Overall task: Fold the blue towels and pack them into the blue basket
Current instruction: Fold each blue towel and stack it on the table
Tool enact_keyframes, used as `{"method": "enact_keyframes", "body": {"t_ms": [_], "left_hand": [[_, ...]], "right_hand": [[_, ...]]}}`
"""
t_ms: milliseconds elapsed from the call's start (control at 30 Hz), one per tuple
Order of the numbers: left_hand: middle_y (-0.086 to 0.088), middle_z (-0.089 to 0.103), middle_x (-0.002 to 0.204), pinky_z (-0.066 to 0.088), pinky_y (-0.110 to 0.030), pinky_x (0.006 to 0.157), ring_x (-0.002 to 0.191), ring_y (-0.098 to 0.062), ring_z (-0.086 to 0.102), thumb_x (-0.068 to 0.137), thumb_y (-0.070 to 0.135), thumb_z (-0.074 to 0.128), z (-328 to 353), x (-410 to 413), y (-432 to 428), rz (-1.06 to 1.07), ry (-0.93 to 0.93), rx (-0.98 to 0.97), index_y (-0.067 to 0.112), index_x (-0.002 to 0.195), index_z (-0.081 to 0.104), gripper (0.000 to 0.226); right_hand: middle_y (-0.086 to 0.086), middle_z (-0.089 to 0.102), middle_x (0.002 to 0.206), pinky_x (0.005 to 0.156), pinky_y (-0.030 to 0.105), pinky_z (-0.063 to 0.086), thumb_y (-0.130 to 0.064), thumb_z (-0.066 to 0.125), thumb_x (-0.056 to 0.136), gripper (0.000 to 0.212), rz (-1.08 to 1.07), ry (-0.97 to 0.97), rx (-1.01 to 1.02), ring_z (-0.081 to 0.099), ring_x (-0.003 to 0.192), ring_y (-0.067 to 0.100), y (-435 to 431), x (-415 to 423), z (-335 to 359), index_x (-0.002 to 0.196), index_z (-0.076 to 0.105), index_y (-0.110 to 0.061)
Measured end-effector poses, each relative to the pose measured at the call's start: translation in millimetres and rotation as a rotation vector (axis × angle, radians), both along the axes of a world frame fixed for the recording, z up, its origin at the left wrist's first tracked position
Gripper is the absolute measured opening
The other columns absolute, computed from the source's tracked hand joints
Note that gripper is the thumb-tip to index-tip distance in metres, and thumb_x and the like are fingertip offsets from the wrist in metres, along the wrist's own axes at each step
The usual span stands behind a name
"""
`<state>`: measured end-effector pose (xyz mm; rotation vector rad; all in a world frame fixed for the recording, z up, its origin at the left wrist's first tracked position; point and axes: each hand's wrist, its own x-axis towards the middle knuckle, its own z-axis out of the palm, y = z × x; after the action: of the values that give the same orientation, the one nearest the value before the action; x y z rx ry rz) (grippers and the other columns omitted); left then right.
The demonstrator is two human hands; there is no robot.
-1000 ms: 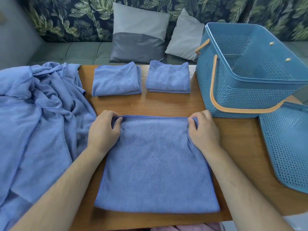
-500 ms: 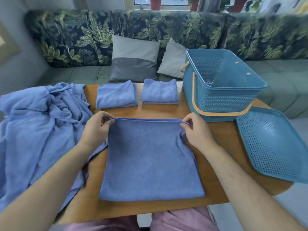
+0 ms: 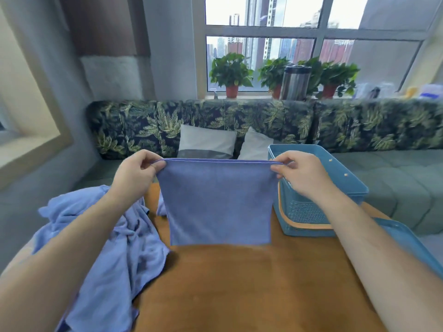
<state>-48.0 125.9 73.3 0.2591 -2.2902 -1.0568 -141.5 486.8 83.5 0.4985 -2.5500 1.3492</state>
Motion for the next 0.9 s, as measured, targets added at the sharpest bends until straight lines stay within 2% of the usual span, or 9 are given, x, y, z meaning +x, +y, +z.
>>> {"method": "enact_keyframes", "body": {"t_ms": [67,133,167,267,400,500,600,767,900], "left_hand": [[-0.001,0.069,0.084,0.046,-0.017,0.072,0.075,-0.010,0.061,0.093,0.013,0.069,2.1,9.0,4.1,-0.024,0.012,0.009,0.023,0.088,0.068,0.011],[-0.007,0.071,0.089,0.050,-0.030,0.079,0.083,-0.026,0.063,0.094,0.016,0.068,-6.5,24.1,6.1,-0.040,-0.003,0.031,0.023,0.090,0.068,0.008],[-0.006,0.071,0.089,0.050,-0.029,0.077,0.083,-0.027,0.063,0.095,0.017,0.068,-14.5,34.1,6.8,-0.053,-0.010,0.055,0.023,0.091,0.068,0.007],[0.000,0.073,0.092,0.047,-0.026,0.075,0.079,-0.016,0.062,0.096,0.020,0.067,-52.3,71.5,14.1,-0.112,-0.067,0.139,0.024,0.095,0.068,0.005],[0.011,0.073,0.092,0.049,-0.033,0.083,0.088,-0.014,0.066,0.095,0.019,0.070,-138.0,118.2,23.1,-0.163,-0.245,0.139,0.032,0.091,0.067,0.014],[0.009,0.073,0.085,0.050,-0.031,0.077,0.082,-0.018,0.065,0.086,0.035,0.066,-186.1,145.9,32.1,-0.147,-0.341,0.231,0.033,0.088,0.063,0.004],[0.008,0.057,0.065,0.036,-0.028,0.056,0.058,-0.014,0.046,0.084,0.045,0.063,-199.4,159.4,39.2,-0.148,-0.349,0.292,0.026,0.088,0.059,0.020],[-0.018,0.062,0.081,0.041,-0.036,0.066,0.069,-0.018,0.053,0.081,0.049,0.063,-190.8,169.7,44.5,-0.170,-0.329,0.283,0.026,0.088,0.060,0.024],[0.008,0.062,0.070,0.039,-0.017,0.057,0.065,-0.007,0.052,0.093,0.024,0.069,-188.3,160.7,47.5,-0.153,-0.326,0.273,0.022,0.085,0.062,0.011]], "right_hand": [[-0.008,0.075,0.079,0.071,0.021,0.047,-0.017,0.072,0.091,0.010,0.017,0.002,0.023,0.069,0.078,0.005,4.6,7.2,4.1,0.091,0.075,-0.027],[-0.010,0.074,0.080,0.069,0.013,0.044,-0.014,0.071,0.091,0.011,0.047,0.001,0.045,0.065,0.075,-0.003,10.8,20.7,-2.4,0.092,0.075,-0.024],[-0.011,0.072,0.079,0.067,0.011,0.042,-0.014,0.072,0.091,0.010,0.063,-0.004,0.062,0.062,0.071,-0.004,14.5,29.7,-9.8,0.091,0.075,-0.023],[-0.005,0.064,0.075,0.069,0.022,0.042,-0.019,0.075,0.090,0.015,0.099,-0.081,0.127,0.056,0.069,0.005,30.4,59.9,-56.2,0.087,0.073,-0.034],[-0.009,0.067,0.098,0.082,0.012,0.041,-0.017,0.076,0.089,0.025,0.148,-0.225,0.215,0.058,0.088,-0.006,50.5,108.7,-144.8,0.090,0.068,-0.041],[-0.010,0.071,0.103,0.093,0.027,0.048,-0.016,0.072,0.093,0.021,0.180,-0.360,0.147,0.065,0.097,0.004,59.5,133.8,-193.6,0.091,0.068,-0.037],[-0.016,0.071,0.087,0.081,0.027,0.046,-0.019,0.067,0.097,0.020,0.187,-0.392,0.091,0.061,0.078,0.000,61.0,148.0,-211.4,0.093,0.064,-0.038],[-0.010,0.063,0.066,0.063,0.026,0.036,-0.011,0.063,0.099,0.013,0.215,-0.408,0.000,0.046,0.060,0.003,71.3,155.3,-203.5,0.091,0.062,-0.021],[0.004,0.058,0.066,0.061,0.031,0.036,-0.017,0.063,0.100,0.013,0.207,-0.427,-0.063,0.045,0.062,0.011,68.1,147.1,-195.7,0.089,0.063,-0.024]]}}
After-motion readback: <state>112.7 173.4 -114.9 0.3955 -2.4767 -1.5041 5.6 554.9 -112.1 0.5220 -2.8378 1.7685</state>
